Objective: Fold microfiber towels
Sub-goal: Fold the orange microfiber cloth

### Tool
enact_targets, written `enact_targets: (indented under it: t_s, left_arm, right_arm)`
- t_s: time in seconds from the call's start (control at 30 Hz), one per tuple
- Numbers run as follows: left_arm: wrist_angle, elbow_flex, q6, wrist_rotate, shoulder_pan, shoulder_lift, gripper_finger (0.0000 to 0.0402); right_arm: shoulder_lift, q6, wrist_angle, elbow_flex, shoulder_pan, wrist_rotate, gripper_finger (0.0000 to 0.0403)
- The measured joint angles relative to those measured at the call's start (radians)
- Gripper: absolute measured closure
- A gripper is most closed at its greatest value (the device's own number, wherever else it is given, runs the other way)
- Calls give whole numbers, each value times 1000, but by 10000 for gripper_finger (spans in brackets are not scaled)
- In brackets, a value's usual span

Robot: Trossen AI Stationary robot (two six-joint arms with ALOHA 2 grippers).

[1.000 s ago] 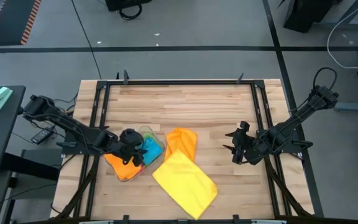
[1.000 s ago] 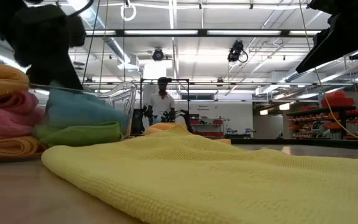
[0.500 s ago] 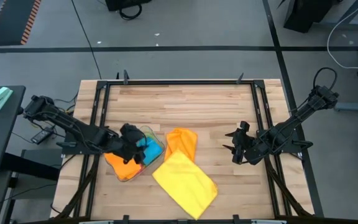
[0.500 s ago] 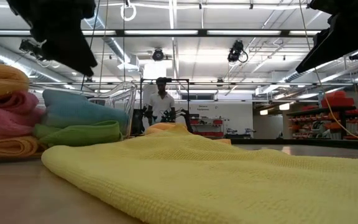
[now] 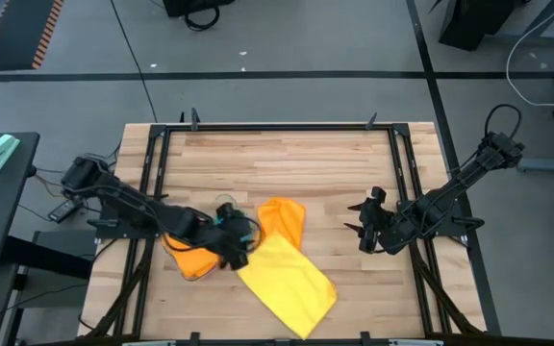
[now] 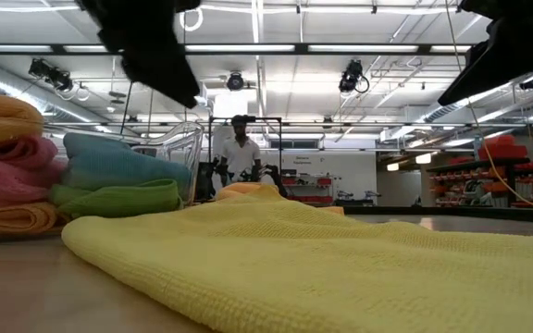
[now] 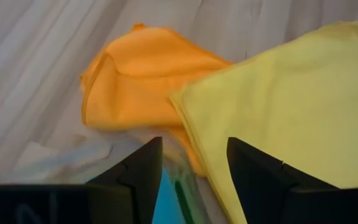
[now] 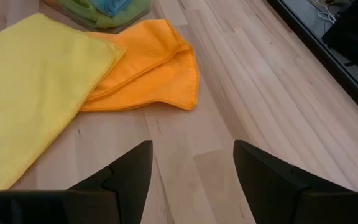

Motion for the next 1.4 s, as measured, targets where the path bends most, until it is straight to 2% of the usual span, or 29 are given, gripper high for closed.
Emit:
enact_targets:
  t_s: [0.17,0.27,0.4,0.63,0.93,1.07,1.3,1.4]
  left_arm:
    - [-82,138,61,11,57,147,208]
    - [-121,214,74,84,121,226,201]
    - [-150,311,162,222,218,318,191]
    - [-238,436,341,291,345,459,182]
    - [-264,504,478,300,432,490,179]
    - [-258,501,488,400,466,504,186]
    - [-264,499,518,421,486,551,215]
    - [-268,498,564,433,482,555,247]
  right_arm:
    - [2,0,10,0,0,2,170]
    - [6,-1,20,0,0,2,170]
    - [11,-15,34,0,0,2,170]
    - [12,-17,43,0,0,2,170]
    - [12,-35,34,0,0,2,170]
    - [11,-62,37,0,0,3,170]
    - [11,-87,43,0,0,14,170]
    - [11,-87,44,0,0,14,170]
